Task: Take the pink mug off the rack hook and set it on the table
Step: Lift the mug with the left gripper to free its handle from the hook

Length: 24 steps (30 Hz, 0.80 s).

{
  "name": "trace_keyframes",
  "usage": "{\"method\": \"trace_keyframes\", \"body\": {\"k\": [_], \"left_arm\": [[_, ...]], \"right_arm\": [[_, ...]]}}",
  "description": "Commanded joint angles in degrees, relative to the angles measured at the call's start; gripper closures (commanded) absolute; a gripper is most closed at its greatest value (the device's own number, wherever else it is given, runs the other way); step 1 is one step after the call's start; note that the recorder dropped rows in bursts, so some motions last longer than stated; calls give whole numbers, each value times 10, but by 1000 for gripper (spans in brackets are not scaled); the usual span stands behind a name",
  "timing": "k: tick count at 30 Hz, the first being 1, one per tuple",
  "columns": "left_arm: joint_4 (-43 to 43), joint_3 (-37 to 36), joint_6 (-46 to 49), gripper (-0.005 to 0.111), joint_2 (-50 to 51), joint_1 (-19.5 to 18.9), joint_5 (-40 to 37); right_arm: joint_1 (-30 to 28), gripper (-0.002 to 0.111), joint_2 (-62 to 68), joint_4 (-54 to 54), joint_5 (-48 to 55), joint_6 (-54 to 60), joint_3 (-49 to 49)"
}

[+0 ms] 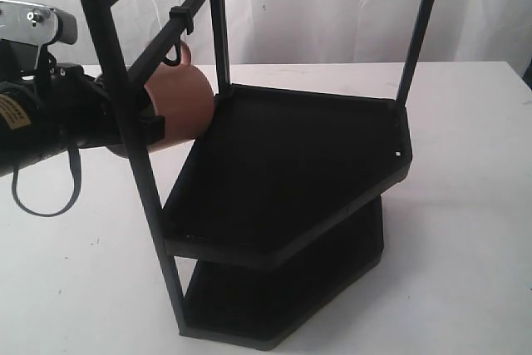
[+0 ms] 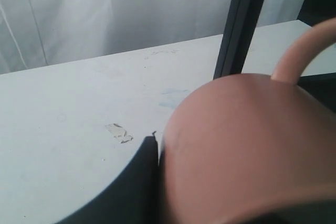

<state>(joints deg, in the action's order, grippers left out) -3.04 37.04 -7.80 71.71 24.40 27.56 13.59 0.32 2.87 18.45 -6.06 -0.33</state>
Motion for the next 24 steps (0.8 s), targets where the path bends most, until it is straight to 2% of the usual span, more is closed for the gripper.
{"method": "trace_keyframes", "body": {"k": [1,16,19,24], "left_arm": [[2,-5,1,107,-4,0,18],[-3,-4,37,107,-4,0,38],[-32,-4,51,107,-8,0,38],[-118,-4,135,107,-30,0,34]], "right_arm": [[-4,108,-3,1,-5,-2,3],[-4,108,-3,1,-5,-2,3],[-4,108,-3,1,-5,-2,3],[-4,108,-3,1,-5,-2,3]]}}
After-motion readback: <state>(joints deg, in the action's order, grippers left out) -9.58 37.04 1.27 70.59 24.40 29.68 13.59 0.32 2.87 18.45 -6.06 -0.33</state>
